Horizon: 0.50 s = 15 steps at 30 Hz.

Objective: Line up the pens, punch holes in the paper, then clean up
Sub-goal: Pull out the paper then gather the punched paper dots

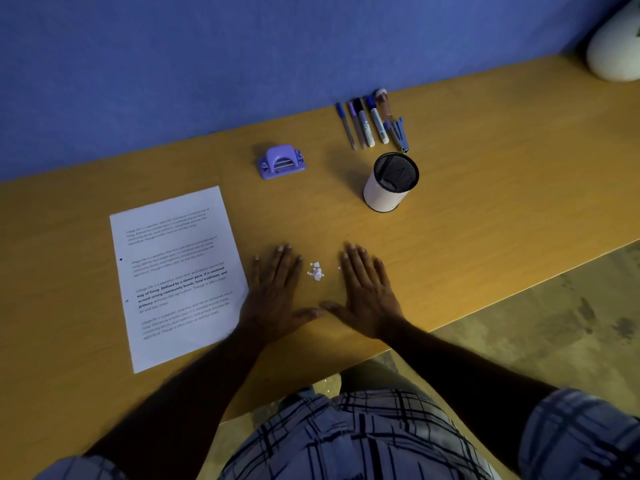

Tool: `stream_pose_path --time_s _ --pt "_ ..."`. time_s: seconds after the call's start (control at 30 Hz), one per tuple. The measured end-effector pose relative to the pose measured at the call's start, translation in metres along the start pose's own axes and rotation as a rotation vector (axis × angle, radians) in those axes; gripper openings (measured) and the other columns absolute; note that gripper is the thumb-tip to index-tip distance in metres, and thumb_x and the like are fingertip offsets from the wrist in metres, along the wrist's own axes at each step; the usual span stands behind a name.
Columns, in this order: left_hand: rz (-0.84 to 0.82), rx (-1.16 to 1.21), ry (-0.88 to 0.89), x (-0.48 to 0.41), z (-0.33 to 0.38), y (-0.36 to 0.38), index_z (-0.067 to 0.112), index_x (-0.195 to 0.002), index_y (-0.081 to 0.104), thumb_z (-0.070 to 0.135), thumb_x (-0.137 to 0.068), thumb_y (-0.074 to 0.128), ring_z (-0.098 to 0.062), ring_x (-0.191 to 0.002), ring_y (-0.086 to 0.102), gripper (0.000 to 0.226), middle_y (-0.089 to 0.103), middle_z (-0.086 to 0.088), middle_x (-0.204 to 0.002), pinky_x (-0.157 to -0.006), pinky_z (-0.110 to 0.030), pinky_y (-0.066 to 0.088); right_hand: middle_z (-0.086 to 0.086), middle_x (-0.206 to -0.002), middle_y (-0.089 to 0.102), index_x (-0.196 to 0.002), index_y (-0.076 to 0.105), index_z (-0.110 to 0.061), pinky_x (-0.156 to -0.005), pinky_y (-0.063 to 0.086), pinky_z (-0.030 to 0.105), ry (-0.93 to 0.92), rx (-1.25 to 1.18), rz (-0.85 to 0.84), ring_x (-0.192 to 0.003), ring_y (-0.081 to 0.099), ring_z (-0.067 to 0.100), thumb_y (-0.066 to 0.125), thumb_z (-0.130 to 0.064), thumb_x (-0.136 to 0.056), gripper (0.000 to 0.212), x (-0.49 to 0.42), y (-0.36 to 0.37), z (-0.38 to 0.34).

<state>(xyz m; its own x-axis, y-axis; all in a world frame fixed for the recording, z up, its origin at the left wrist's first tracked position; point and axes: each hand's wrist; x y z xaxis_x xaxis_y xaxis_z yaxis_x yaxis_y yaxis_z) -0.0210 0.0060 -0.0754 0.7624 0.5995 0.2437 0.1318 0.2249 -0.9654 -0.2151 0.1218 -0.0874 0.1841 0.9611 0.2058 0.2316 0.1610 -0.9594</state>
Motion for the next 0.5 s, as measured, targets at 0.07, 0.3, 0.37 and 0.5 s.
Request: stream_pose_path --time_s 0.07,0.3,0.37,0.5 --pt "0.009 0.011 -0.002 0.001 0.001 0.001 0.013 -0.155 0.013 0.093 -0.071 0.013 -0.029 -0.151 -0.002 0.115 0.002 -0.014 -0.163 -0.116 -0.061 0.005 0.008 -0.164 -0.008 -0.156 0.0 -0.014 -0.12 -0.006 0.05 -0.023 0.013 0.016 -0.151 -0.012 0.024 0.018 -0.084 -0.085 0.102 0.003 0.005 -0.01" --pt "0.045 0.046 0.045 0.009 -0.006 0.001 0.01 -0.153 0.023 0.092 -0.071 0.023 -0.033 -0.15 0.008 0.116 0.012 -0.017 -0.162 -0.115 -0.063 0.009 0.007 -0.164 -0.004 -0.157 0.005 -0.018 -0.12 -0.002 0.054 -0.126 0.025 0.02 -0.152 -0.007 0.026 0.02 -0.079 -0.088 0.093 -0.016 0.002 -0.033" --pt "0.066 0.048 0.051 0.009 -0.008 0.001 0.009 -0.152 0.025 0.091 -0.072 0.026 -0.034 -0.149 0.012 0.115 0.016 -0.018 -0.161 -0.116 -0.062 0.009 0.007 -0.165 0.002 -0.156 0.01 -0.016 -0.121 -0.002 0.051 -0.121 -0.025 0.029 -0.152 -0.004 0.024 0.021 -0.079 -0.089 0.093 -0.021 -0.002 -0.029" --pt "0.092 0.08 0.068 0.007 -0.009 0.0 0.009 -0.152 0.026 0.091 -0.071 0.03 -0.036 -0.148 0.014 0.116 0.017 -0.019 -0.16 -0.115 -0.063 0.01 0.008 -0.164 0.013 -0.155 0.017 -0.012 -0.123 0.007 0.04 -0.17 -0.135 -0.001 -0.152 0.009 0.021 0.033 -0.07 -0.093 0.086 -0.03 -0.012 -0.014"
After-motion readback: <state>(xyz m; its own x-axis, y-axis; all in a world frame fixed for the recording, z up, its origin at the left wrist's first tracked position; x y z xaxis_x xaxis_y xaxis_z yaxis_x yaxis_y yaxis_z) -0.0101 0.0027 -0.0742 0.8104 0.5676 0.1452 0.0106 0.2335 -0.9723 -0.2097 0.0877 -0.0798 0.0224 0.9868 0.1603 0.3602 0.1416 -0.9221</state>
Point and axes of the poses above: each hand's wrist, its own x-axis away from the middle knuckle, its own y-axis out of the palm, z = x × y
